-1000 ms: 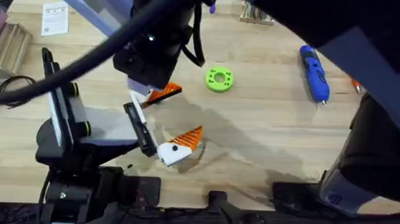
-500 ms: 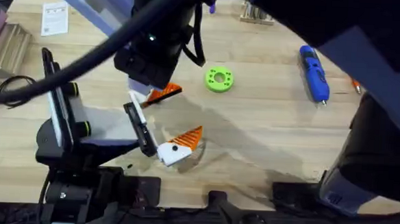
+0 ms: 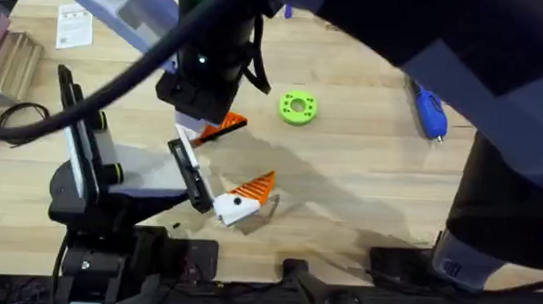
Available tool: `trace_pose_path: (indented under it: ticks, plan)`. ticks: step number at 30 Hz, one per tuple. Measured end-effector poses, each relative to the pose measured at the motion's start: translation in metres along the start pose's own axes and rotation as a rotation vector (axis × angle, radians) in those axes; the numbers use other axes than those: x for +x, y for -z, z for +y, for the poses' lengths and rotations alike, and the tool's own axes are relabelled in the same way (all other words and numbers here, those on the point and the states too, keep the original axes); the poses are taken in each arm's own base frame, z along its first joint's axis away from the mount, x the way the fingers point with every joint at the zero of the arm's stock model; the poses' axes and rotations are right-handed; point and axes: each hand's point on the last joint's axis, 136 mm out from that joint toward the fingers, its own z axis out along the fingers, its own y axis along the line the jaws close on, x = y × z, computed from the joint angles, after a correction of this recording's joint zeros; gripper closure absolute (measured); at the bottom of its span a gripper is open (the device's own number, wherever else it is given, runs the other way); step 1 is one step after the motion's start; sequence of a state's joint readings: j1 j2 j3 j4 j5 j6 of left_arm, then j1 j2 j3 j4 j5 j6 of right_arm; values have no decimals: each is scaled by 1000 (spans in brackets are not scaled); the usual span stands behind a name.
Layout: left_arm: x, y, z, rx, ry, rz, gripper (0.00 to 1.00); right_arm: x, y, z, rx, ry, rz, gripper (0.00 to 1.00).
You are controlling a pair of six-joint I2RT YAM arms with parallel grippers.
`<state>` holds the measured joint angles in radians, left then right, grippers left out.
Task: Pick up the gripper from the table and insert it into the empty holder that is missing its gripper. Then pick up a screw, insert it into the mounting hole, and use the screwdriver to tighten it. Finally, clean up the table by picking up the vegetable and placing it into the bucket.
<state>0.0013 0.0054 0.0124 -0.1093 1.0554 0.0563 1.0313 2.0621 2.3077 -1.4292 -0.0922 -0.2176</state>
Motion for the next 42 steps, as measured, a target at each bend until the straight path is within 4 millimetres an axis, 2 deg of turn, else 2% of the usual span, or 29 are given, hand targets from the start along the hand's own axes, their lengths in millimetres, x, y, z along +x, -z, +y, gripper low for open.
trace_pose_path:
  ticks: [42]
  plan:
    - [0,0,0,0,5,0,15,0,-2,5,13,18,11,995]
